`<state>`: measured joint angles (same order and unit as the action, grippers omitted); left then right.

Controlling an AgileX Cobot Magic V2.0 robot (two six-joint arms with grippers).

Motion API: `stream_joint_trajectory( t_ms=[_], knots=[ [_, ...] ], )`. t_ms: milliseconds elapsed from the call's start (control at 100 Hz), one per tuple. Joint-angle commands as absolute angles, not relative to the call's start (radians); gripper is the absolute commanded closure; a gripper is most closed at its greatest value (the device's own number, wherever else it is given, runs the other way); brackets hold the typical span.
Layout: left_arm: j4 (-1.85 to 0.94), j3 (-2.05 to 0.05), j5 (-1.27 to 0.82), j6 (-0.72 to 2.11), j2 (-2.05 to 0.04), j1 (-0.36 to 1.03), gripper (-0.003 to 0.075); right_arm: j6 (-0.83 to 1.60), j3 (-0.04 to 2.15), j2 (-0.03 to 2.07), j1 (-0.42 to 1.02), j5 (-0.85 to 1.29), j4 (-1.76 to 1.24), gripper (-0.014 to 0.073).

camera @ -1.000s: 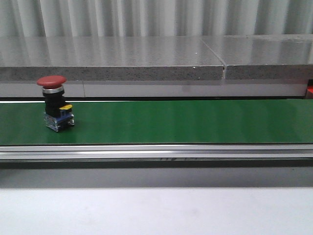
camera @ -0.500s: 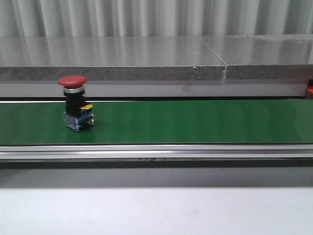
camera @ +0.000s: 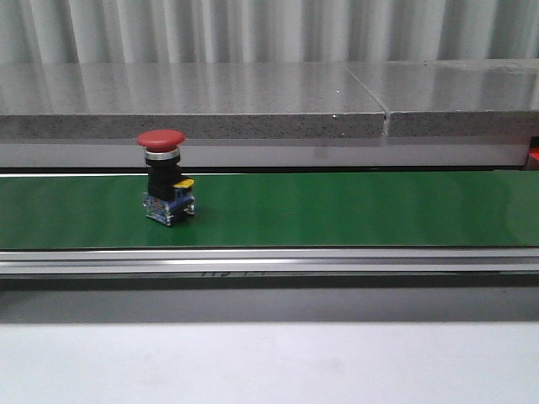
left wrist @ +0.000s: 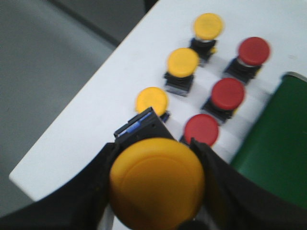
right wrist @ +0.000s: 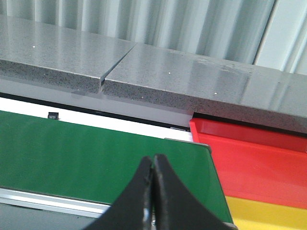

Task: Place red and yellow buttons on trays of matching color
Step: 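Set the yellow button on the green belt and open the left gripper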

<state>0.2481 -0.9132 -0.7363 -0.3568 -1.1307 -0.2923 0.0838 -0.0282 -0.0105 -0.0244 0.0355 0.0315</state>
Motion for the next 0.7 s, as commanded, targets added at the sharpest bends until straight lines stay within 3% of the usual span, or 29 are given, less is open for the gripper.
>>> stream_joint_trajectory(
  t_ms=[0,250,450,690],
  knots=[
    [0.232,-0.949,-0.681,-0.289,-1.098,-0.215,0.074,0.084,-0.022,-0.021,-0.028,-0.045,0.043,0.0661],
    [0.162,-1.041,-0.726,-0.173,-1.19,-0.068,0.074,0.084,-0.022,-0.021,-0.028,-0.045,0.043,0.0661],
    [-0.051,-1.128,-0.77,-0.008,-1.315,-0.063,0.074,0.084,-0.022,-0.021,-0.028,-0.045,0.043,0.0661],
    [-0.105,-1.193,-0.839,0.048,-1.438,-0.063,0.074,0.084,-0.022,-0.021,-0.028,-0.045,0.043,0.0661]
  ],
)
